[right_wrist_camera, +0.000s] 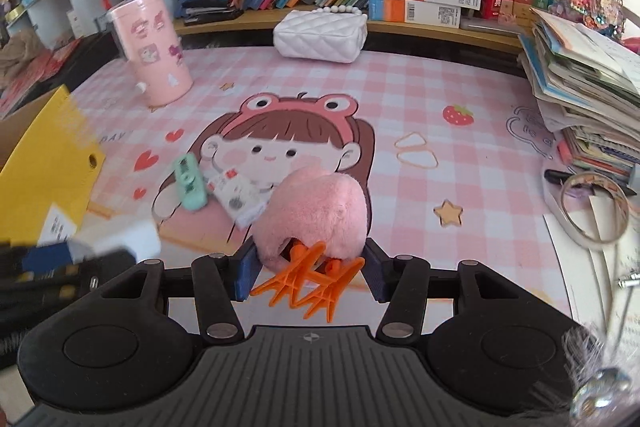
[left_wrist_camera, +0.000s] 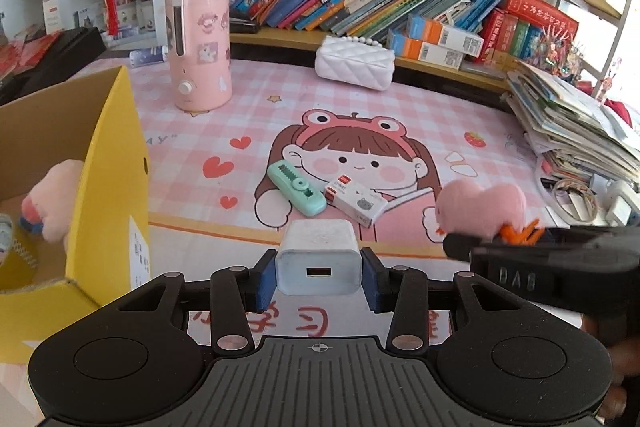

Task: Organize objects
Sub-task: 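Lift and carry the charger and pink chick with both tools toward the box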

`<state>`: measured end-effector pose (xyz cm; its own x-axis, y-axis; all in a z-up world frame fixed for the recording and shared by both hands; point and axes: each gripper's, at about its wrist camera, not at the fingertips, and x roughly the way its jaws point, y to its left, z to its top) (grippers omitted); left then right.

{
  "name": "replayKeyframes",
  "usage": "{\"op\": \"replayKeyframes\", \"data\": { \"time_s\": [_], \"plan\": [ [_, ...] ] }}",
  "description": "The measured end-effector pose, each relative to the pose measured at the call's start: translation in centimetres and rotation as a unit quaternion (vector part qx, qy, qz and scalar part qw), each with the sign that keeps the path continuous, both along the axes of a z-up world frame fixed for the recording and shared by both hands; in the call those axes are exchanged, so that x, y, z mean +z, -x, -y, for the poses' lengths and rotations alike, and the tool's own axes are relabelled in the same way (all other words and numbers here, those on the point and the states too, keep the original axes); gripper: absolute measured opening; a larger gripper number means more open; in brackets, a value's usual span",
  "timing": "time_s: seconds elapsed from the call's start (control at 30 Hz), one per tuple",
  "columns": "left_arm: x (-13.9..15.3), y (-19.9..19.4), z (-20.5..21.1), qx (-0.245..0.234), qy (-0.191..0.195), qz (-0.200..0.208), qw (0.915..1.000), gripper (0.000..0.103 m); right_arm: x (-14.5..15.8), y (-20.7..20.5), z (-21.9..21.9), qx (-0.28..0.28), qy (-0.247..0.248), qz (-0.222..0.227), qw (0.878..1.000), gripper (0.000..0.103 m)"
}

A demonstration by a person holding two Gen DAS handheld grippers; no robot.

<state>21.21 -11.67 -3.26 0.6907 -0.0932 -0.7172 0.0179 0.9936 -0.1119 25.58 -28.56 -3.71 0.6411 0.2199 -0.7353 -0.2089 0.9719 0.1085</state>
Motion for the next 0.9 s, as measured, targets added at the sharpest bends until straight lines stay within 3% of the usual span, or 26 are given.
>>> {"op": "replayKeyframes", "data": {
  "time_s": [0.9],
  "plan": [
    [1.2,7.1,-2.5,-0.064,0.04,0.009,0.9971,0.041,0.8,9.8,-2.3,-0.047,0.017,-0.003,0.999,0.05]
  ]
}}
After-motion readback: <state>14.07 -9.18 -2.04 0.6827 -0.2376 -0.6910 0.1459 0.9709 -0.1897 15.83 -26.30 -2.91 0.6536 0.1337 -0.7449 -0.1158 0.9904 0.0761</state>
